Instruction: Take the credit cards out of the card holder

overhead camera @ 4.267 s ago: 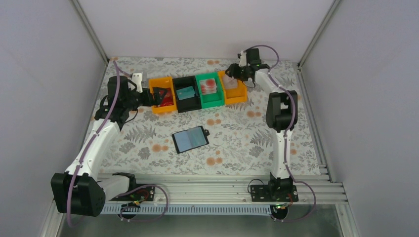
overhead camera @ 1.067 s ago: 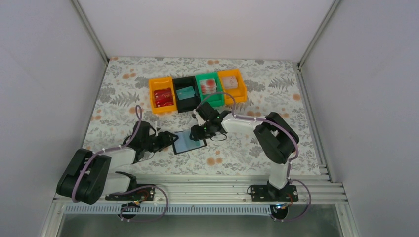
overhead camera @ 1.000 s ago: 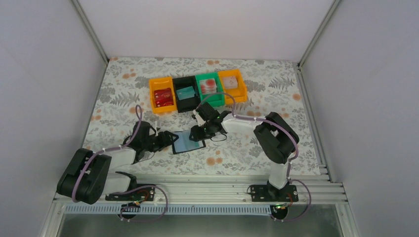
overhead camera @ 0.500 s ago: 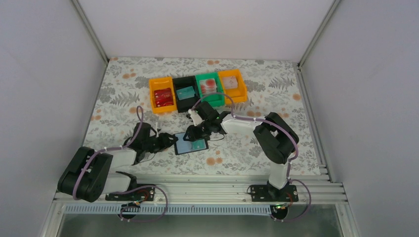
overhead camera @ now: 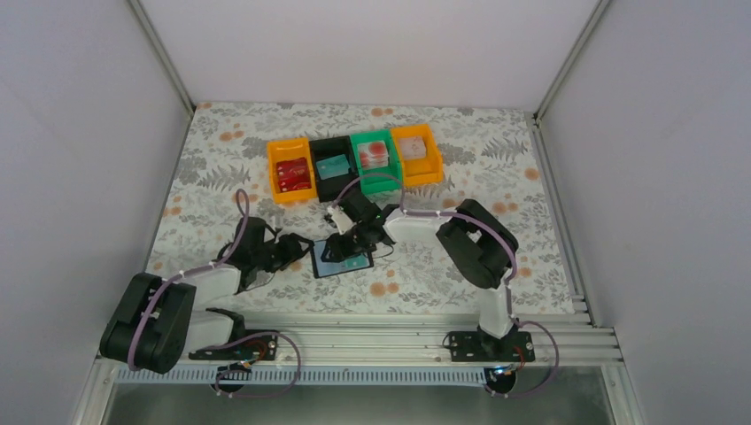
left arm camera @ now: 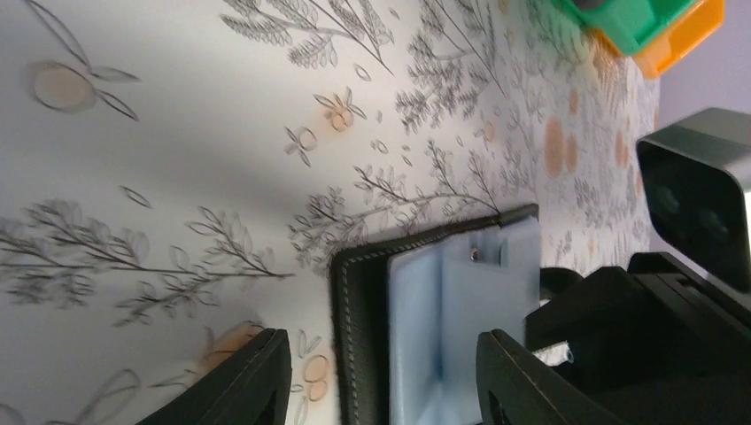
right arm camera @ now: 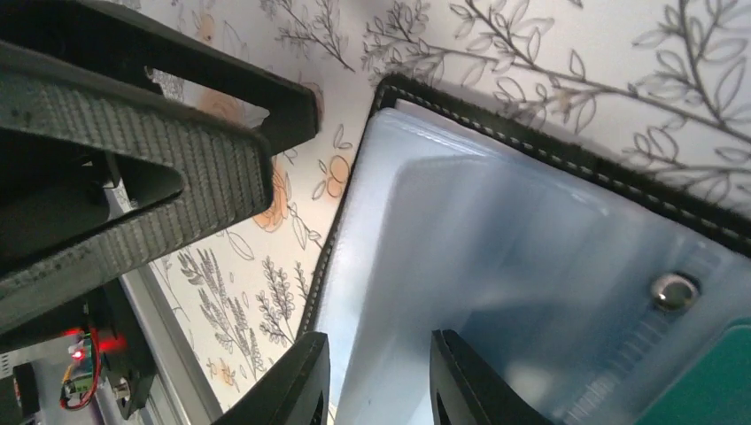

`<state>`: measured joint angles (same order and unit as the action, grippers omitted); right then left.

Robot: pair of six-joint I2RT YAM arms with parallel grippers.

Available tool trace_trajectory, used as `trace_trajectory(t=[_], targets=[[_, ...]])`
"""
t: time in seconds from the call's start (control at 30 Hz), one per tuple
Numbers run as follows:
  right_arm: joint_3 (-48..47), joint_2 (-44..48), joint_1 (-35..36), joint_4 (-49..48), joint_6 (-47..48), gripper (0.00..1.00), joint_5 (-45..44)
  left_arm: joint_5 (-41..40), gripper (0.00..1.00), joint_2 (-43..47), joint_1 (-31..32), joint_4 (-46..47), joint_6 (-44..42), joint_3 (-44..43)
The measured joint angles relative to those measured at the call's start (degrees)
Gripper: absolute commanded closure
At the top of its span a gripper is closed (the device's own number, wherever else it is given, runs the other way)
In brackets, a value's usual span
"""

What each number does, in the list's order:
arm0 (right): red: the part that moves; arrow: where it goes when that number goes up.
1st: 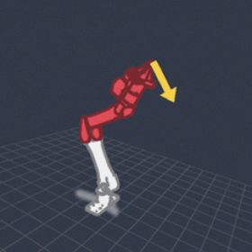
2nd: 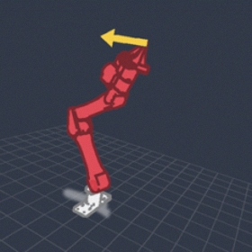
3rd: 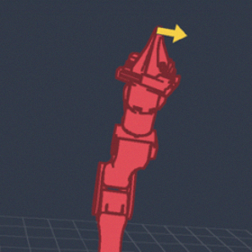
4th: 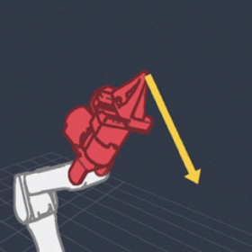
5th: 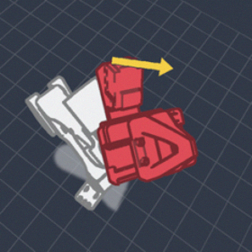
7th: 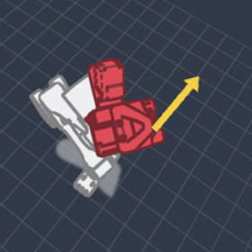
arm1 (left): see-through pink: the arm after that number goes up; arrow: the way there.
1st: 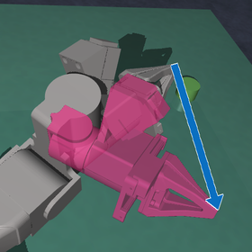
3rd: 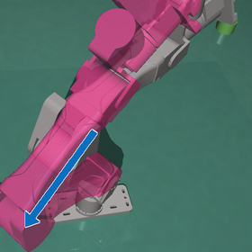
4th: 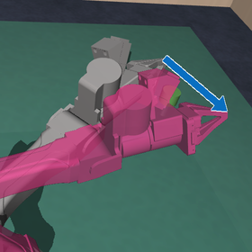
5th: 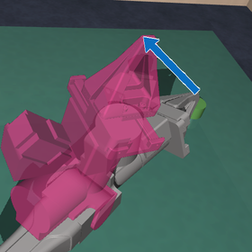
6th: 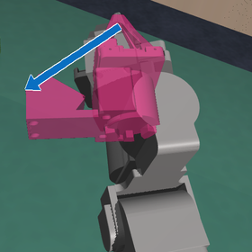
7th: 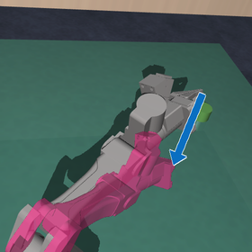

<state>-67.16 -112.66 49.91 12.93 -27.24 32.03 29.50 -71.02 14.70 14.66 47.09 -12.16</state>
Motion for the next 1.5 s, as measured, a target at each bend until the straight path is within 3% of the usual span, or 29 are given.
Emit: trace_trajectory(t=[0.23,0.4,0.5,0.73,0.83,0.93,1.0,1.1,1.27,1.37,1.5], targets=[[-1.92,-1.2,0.66,1.7,0.07,0.63,-1.68,-0.2,0.3,1.53,-1.36,-1.4,-0.7,-0.44],[-6.03,0.04,1.01,5.57,2.6,0.49,-3.61,1.16,0.18,1.49,-1.29,-1.79,-1.68,-1.42],[-6.99,2.12,1.27,5.73,3.69,0.41,-2.67,0.33,0.18,1.51,-1.75,-3.1,-1.64,-2.6],[-6.99,4.09,0.48,6.21,4.13,0.39,-1.86,0.35,0.27,2.95,-3.15,-7.69,-4.9,-4.79],[-4.37,9.01,-2.91,7.56,2.14,0.26,-4.15,2.51,0.33,3.65,-2.47,-8.81,-8.2,-8.24],[-1.22,14.64,-7.8,10.82,0.28,0.01,-10.27,3.85,0.34,3.72,1.16,-9.27,-10.8,-11.45],[0.46,16.26,-10.08,13.2,0.48,0.01,-14.01,4.24,0.32,3.52,4.46,-9.29,-12.17,-12.37],[1.55,13.9,-10.27,16.09,0.57,0.01,-15.98,3.3,0.19,1.84,6.67,-10.67,-13.49,-12.57],[1.84,7.89,-8.59,17.75,0.81,0.08,-16.68,-2.19,0.1,-0.07,6.58,-17.09,-13.16,-12.66],[0.66,6.84,-6.97,18.27,1.01,0.27,-17.55,-3.74,0.1,-0.09,6.58,-18.25,-13.03,-12.66],[-0.59,5.22,-5.27,18.62,1.57,0.67,-18.91,-4.63,0.09,-0.81,6.58,-18.62,-12.98,-12.66]])
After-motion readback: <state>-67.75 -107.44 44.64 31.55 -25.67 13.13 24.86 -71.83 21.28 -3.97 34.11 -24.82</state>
